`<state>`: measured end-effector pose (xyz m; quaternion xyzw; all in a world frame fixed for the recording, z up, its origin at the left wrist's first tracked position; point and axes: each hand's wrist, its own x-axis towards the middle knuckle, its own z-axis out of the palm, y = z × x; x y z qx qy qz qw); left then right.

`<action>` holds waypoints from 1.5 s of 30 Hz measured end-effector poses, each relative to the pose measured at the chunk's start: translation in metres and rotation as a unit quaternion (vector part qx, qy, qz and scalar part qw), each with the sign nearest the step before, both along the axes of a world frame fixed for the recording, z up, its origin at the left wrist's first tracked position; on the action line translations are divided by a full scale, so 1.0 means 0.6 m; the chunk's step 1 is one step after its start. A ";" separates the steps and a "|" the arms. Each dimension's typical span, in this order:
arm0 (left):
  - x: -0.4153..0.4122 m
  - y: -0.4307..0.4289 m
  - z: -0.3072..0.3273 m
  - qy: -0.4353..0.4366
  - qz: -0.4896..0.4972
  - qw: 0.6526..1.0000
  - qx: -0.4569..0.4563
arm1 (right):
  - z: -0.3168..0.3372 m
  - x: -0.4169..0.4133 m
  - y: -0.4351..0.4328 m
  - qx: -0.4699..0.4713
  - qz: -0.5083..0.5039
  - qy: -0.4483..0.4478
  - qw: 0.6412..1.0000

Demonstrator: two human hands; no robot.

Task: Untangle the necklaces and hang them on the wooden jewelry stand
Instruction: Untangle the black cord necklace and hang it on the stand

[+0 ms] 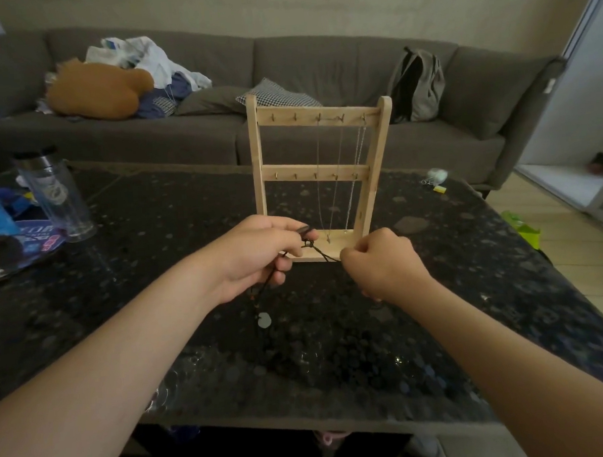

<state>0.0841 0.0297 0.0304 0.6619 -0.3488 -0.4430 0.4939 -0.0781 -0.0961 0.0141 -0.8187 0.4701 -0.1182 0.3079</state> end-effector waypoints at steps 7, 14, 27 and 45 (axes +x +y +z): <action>-0.003 0.003 0.002 -0.018 -0.006 1.000 -0.011 | -0.002 0.007 0.013 -0.068 0.021 -0.034 0.997; -0.011 -0.002 -0.007 -0.089 -0.001 0.996 -0.008 | 0.009 0.010 0.031 -0.093 0.147 -0.241 0.955; -0.003 -0.002 0.000 -0.092 0.047 0.995 -0.015 | 0.016 0.007 0.026 -0.192 0.125 -0.283 0.931; 0.003 -0.001 -0.008 -0.154 0.100 0.983 0.029 | 0.024 0.014 0.011 0.336 0.016 -0.451 0.827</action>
